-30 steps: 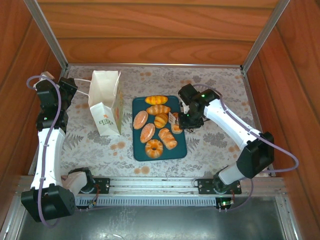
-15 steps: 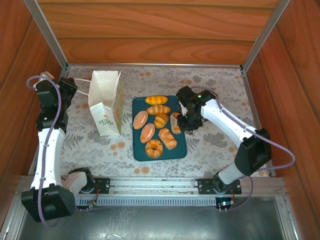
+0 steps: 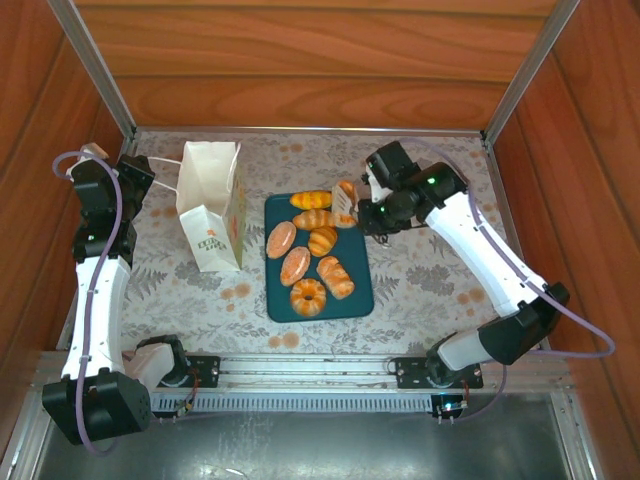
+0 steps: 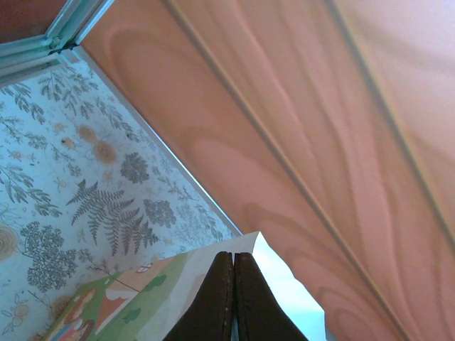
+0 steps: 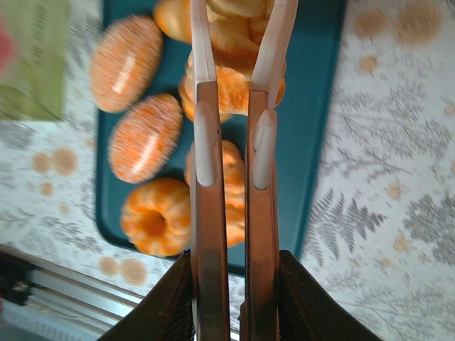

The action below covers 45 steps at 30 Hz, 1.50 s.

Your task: Place the fake bread into the paper bag

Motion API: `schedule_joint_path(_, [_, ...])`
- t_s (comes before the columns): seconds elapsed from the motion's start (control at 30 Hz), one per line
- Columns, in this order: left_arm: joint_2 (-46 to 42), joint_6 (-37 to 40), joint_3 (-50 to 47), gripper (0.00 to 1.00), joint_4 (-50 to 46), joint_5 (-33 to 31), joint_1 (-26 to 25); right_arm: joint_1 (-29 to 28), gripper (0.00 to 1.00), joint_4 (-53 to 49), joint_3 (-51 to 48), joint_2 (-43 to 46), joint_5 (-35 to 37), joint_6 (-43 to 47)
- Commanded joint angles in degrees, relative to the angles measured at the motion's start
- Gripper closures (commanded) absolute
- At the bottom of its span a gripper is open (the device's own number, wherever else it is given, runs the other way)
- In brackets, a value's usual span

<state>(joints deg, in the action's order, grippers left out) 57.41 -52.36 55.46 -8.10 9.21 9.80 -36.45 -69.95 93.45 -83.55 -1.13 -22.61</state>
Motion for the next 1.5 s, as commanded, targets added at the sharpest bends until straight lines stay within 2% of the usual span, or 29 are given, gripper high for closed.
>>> schedule_joint_path(0.0, [-0.9, 0.0, -0.9, 1.0, 1.2, -0.5, 0.3, -1.8, 0.79, 1.8, 7.1, 0.0, -4.6, -1.2])
schedule_joint_path(0.37, [-0.8, 0.1, -1.9, 1.0, 1.1, -0.2, 0.3, -11.7, 0.79, 13.3, 25.0, -5.2, -4.3, -1.0])
schedule_joint_path(0.63, [-0.8, 0.2, -2.3, 1.0, 1.2, -0.2, 0.3, -18.4, 0.79, 15.6, 38.8, -15.5, -3.5, 3.6])
schedule_joint_path(0.77, [-1.0, 0.1, -2.5, 1.0, 1.3, -0.3, 0.3, -19.9, 0.78, 15.5, 43.9, -20.8, -2.1, 5.2])
schedule_joint_path(1.1, [-1.3, 0.1, -2.6, 1.0, 1.2, -0.5, 0.4, -20.7, 0.75, 14.0, 48.1, -29.8, 0.7, 8.0])
schedule_joint_path(1.33, [-1.7, -0.1, -2.8, 1.0, 0.8, -1.6, 0.3, -20.9, 0.73, 12.0, 45.5, -31.3, 2.2, 8.8])
schedule_joint_path(1.47, [-1.8, 0.0, -3.0, 1.0, 0.9, -1.8, 0.4, -20.9, 0.66, 12.5, 43.9, -31.2, 2.2, 8.6])
